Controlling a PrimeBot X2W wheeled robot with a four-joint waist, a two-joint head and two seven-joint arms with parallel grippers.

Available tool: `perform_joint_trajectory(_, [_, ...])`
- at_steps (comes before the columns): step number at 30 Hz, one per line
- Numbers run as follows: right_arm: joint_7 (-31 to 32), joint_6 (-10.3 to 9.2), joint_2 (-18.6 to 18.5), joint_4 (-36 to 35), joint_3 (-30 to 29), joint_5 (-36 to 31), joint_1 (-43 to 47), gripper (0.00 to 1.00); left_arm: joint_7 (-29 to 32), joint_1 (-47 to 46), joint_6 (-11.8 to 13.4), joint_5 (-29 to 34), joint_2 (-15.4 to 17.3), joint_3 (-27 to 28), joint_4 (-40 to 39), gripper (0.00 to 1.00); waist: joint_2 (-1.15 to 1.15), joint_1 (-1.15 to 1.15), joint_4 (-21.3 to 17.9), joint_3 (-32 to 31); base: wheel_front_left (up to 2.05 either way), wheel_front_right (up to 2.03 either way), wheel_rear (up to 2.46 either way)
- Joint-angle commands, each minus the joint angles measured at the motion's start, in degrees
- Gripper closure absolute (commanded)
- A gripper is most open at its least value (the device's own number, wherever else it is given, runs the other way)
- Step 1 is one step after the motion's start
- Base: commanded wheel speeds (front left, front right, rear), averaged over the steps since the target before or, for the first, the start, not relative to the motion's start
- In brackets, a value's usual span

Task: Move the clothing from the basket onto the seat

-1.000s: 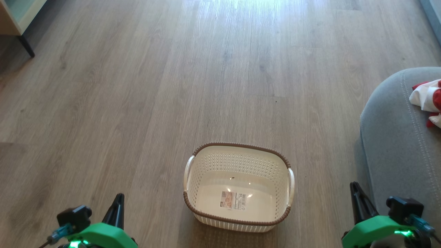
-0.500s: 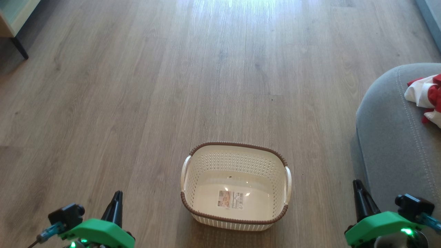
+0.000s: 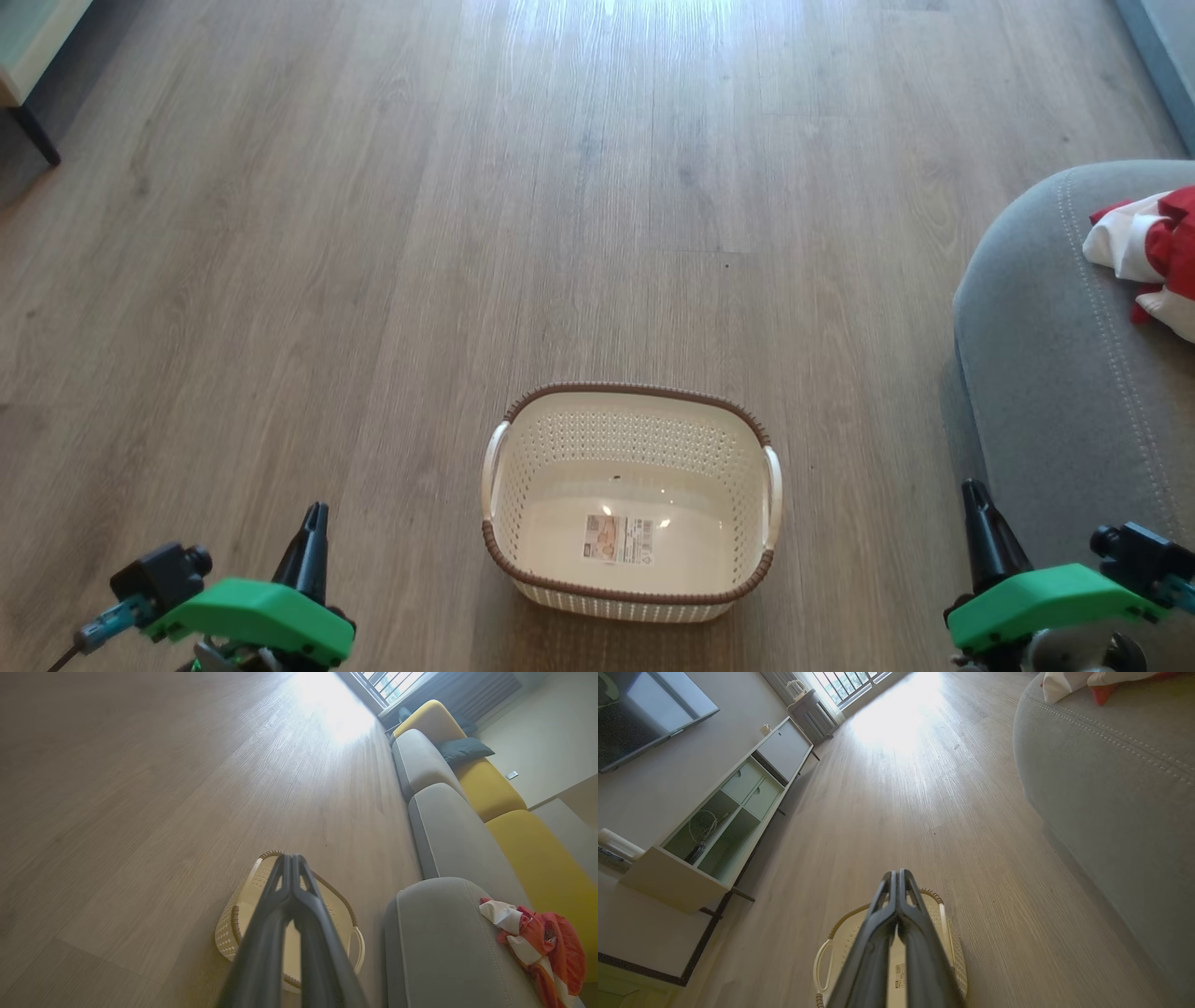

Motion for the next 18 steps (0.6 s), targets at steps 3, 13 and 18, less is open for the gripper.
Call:
perform_joint_trajectory(3, [0.71, 0.0, -0.41, -2.32, 0.06, 2.98, -3.6, 1.0, 0.5, -3.15, -0.48, -2.2, -0.09, 1.88, -2.04, 1.0, 0.0, 0.0, -0.22, 0.05, 0.0, 0.0, 0.0])
perform_joint_trajectory(13, [2.17, 0.0, -0.47, -2.55, -0.09, 9.98, -4.31, 1.0, 2.15, -3.55, -1.21, -7.35, -0.79, 3.45, -2.54, 1.0, 0.0, 0.0, -0.97, 0.23, 0.0, 0.0, 0.0])
perform_joint_trajectory(18, [2.9, 0.0, -0.5, -2.66, -0.16, 13.48, -4.66, 1.0, 2.98, -3.75, -1.58, -9.93, -1.14, 4.24, -2.79, 1.0, 0.0, 0.0, -1.34, 0.32, 0.0, 0.0, 0.0])
